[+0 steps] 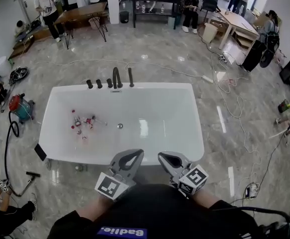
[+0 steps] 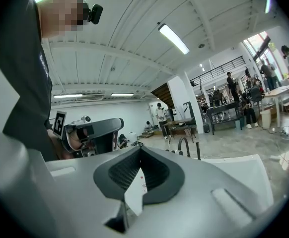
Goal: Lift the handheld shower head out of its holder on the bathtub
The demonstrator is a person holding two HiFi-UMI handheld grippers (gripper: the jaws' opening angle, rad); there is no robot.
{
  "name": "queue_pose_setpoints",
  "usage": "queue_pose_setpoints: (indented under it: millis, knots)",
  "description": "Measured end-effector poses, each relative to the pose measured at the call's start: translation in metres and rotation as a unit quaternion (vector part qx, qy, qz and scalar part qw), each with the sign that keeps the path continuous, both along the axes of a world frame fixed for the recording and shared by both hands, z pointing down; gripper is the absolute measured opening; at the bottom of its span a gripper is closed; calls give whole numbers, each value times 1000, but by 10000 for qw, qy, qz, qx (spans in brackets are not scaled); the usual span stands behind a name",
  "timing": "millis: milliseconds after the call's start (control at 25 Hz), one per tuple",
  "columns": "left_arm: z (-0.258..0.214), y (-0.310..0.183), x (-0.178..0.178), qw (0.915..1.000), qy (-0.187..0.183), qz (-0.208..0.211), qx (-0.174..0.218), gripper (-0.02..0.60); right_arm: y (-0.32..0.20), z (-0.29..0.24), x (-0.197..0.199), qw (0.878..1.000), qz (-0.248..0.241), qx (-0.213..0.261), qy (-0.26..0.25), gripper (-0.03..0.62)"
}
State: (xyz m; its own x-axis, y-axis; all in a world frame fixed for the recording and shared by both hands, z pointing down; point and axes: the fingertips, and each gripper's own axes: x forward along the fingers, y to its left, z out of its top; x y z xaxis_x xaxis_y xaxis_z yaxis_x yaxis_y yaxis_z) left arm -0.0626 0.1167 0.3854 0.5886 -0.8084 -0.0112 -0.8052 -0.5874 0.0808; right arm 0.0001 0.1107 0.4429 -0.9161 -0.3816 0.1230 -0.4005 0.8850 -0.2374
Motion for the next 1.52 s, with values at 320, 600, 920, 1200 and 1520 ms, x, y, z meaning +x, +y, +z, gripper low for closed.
queue_pose_setpoints:
  millis: [320,600,920,1200,1520]
  knots:
    - [17,-67,-86,9995,-9,258,-156,5,-57,8,-83,9994,288,-180,87,2]
    - [23,-139,-128,9992,-371,9,-118,5,-87,19,-91,9986,395,-306,154,2]
    - [8,-244,-133,9947,-855,-562,64,6,-129,19,-52,9985,210,-495,38,2]
    - [8,-336,-120,9874,-1178,-1057,-65,8,-158,31,-5,9979,-33,-649,-17,2]
    - [44,-399,-106,9791,-1315,-1456,-531,9,-186,49,31,9960,-267,-830,-182,2]
